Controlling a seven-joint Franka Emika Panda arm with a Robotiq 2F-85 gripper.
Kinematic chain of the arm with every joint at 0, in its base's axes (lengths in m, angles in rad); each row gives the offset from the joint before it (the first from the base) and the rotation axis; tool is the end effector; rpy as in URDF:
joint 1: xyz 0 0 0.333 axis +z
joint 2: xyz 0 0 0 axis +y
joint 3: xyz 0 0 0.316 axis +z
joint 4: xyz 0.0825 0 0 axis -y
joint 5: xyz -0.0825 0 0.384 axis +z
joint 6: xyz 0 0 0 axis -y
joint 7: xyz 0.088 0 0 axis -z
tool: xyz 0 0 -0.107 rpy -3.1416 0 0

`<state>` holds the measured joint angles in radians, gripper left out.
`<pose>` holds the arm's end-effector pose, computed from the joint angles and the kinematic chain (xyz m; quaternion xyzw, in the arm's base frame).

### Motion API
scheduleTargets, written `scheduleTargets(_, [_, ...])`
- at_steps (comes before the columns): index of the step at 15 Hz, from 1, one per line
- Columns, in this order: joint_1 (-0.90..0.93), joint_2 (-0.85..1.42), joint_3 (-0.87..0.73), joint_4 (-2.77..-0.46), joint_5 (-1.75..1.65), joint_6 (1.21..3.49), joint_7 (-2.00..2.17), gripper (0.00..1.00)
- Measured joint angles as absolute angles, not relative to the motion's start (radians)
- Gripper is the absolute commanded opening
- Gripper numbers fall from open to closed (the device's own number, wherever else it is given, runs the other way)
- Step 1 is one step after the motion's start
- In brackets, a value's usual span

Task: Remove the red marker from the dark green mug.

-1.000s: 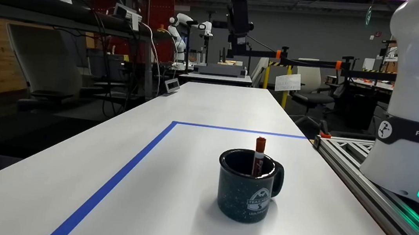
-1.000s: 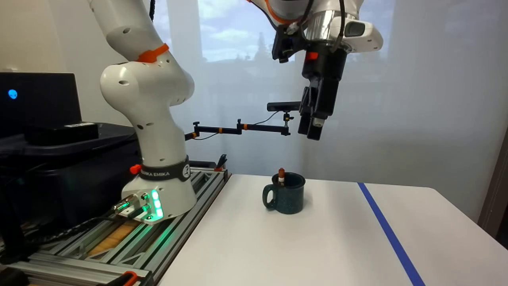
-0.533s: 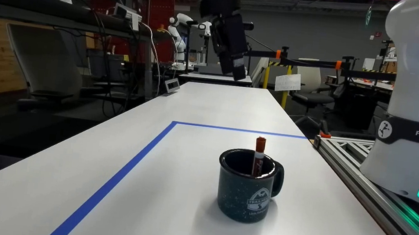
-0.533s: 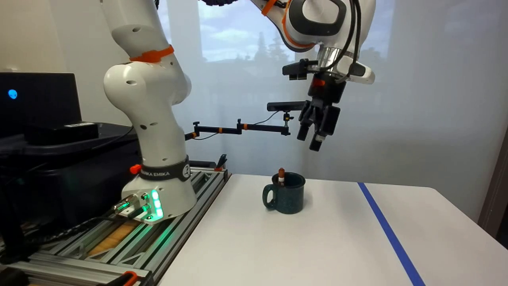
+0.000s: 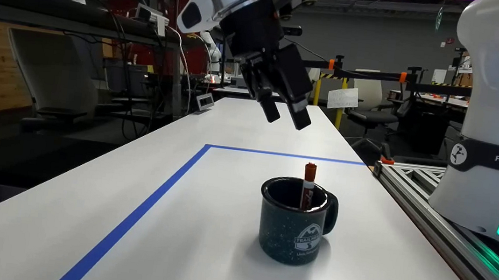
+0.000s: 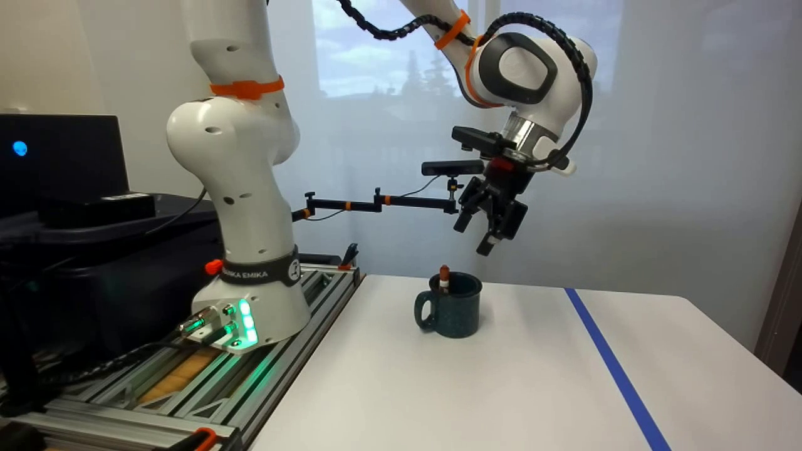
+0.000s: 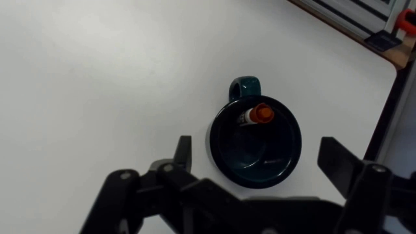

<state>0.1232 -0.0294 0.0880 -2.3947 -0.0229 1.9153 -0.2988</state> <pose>0.4245 0.0892 0.3004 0.9417 0.2515 -0.2234 0.0011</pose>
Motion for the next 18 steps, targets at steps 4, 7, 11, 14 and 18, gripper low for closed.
scheduleTargets(4, [0.117, -0.025, 0.086, -2.395, -0.023, 1.917, -0.298, 1.0])
scheduleTargets(7, [0.118, -0.021, 0.088, -2.395, -0.023, 1.917, -0.301, 1.0])
scheduleTargets(11, [0.122, 0.0, 0.11, -2.395, -0.02, 1.916, -0.309, 1.0])
scheduleTargets(14, [0.129, 0.027, 0.127, -2.395, -0.017, 1.909, -0.327, 1.0])
scheduleTargets(18, [0.133, 0.066, 0.141, -2.395, -0.017, 1.898, -0.343, 1.0])
